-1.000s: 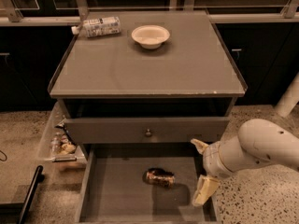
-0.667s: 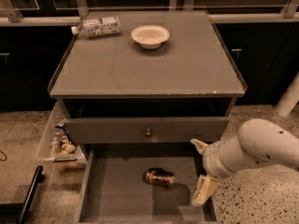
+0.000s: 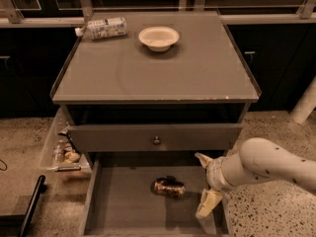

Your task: Pick orange can from middle drawer and place on counter

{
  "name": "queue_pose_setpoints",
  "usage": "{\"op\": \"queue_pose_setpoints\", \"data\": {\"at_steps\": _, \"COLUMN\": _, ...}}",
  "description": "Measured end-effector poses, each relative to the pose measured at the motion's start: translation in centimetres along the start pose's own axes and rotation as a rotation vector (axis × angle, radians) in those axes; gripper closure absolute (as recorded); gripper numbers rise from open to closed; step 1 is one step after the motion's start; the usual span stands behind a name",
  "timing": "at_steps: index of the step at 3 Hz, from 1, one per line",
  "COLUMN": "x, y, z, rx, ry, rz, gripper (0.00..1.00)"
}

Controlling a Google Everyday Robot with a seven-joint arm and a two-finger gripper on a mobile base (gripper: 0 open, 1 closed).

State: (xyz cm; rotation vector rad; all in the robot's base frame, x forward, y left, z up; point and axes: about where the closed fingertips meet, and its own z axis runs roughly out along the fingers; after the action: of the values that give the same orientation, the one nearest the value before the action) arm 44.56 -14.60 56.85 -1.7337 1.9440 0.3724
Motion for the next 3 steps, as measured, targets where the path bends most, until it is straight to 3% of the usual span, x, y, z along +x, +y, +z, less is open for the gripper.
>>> {"op": "queue_pose_setpoints", "data": {"at_steps": 1, "x": 2.5, "y": 0.4, "z": 6.3, "rx": -0.044, "ry": -0.042, "rz": -0.017, "gripper": 0.0}}
{"op": "queue_pose_setpoints", "data": {"at_steps": 2, "x": 2.5, "y": 0.4, "z": 6.3, "rx": -0.044, "ry": -0.043, "rz": -0.017, "gripper": 0.0}}
{"op": "queue_pose_setpoints", "data": {"at_steps": 3, "x": 2.6, "y": 0.2, "z": 8.2, "rx": -0.017, "ry": -0.085, "rz": -0.004, "gripper": 0.0}}
